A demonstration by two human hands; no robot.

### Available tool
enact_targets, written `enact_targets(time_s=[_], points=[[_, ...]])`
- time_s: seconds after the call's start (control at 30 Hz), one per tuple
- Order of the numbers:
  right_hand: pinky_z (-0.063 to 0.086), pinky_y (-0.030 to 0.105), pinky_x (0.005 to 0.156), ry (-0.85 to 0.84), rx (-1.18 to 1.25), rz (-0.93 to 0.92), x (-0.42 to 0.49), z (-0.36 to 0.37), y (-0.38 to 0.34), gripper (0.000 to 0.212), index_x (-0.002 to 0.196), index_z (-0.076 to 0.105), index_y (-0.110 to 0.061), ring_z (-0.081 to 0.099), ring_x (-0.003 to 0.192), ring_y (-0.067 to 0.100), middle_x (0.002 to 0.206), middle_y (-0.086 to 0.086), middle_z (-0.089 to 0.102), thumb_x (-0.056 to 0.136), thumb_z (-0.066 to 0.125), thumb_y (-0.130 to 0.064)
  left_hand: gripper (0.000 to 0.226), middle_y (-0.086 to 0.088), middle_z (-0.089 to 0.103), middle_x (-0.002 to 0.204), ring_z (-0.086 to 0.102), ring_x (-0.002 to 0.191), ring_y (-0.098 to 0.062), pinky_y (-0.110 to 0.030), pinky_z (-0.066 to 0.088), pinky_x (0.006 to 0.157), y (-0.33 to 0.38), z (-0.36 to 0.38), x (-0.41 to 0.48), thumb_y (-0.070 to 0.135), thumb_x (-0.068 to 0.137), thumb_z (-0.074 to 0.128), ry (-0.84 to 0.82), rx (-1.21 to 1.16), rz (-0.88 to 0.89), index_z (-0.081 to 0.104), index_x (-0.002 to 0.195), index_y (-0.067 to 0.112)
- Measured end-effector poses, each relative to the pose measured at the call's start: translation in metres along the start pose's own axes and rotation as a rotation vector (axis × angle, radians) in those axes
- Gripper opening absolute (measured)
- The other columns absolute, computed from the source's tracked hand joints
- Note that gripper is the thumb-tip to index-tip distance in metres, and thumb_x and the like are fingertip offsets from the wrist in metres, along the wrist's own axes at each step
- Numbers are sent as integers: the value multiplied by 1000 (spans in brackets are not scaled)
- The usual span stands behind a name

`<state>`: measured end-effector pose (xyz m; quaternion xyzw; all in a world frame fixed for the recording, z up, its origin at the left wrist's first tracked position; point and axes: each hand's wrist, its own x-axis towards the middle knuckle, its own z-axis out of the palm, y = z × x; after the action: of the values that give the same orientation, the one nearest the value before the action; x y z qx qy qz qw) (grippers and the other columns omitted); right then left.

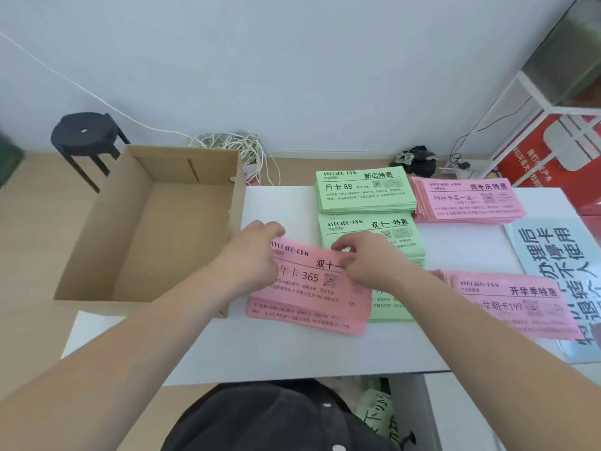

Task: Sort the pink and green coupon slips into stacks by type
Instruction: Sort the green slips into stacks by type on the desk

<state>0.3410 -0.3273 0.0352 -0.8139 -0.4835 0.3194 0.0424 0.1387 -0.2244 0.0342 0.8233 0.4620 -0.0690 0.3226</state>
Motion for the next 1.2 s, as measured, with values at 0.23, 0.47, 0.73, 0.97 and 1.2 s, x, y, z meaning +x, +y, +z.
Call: enact_targets(time_s=[0.23, 0.47, 0.73, 0.97, 1.2], points=[[51, 37, 85, 133, -132, 12, -2, 33, 5, 38, 137, 57, -33, 58, 115, 21, 126, -5, 58, 99, 52, -32, 60, -8, 26, 156, 43, 133, -30, -43, 48, 100, 11, 10, 15, 7, 88, 58, -53, 287, 83, 41, 145, 19], [48, 34, 80, 362, 26, 187, -29, 1, 47, 26, 117, 65, -32, 59, 105, 17, 115, -8, 57, 100, 50, -45, 46, 4, 43, 152, 44, 138, -18, -38, 38, 114, 75, 26, 45, 26, 97, 60, -108, 170, 367, 51, 142, 25], [51, 40, 70, 495, 273, 725, -105, 3, 175, 38, 95, 49, -16, 57, 78, 26, 99, 4, 53, 94, 51, -53, 47, 1, 47, 149, 46, 135, -21, -35, 40, 109, 208, 85, 70, 35, 100, 56, -295, 193, 630, 48, 146, 26], [40, 28, 61, 601, 784, 801, -92, 20, 202, 26, 101, 46, -17, 59, 83, 12, 102, 3, 62, 97, 59, -39, 67, 0, 39, 160, 41, 144, -23, -35, 36, 117, 267, 146, 102, 50, 98, 54, -522, 319, 642, 29, 158, 37], [41, 28, 60, 718, 1009, 850, -66, 15, 208, 15, 106, 48, -22, 60, 86, 13, 104, 1, 59, 94, 58, -25, 73, -2, 43, 157, 44, 141, -26, -38, 40, 114, 274, 164, 121, 48, 99, 52, -507, 392, 643, 13, 160, 43]])
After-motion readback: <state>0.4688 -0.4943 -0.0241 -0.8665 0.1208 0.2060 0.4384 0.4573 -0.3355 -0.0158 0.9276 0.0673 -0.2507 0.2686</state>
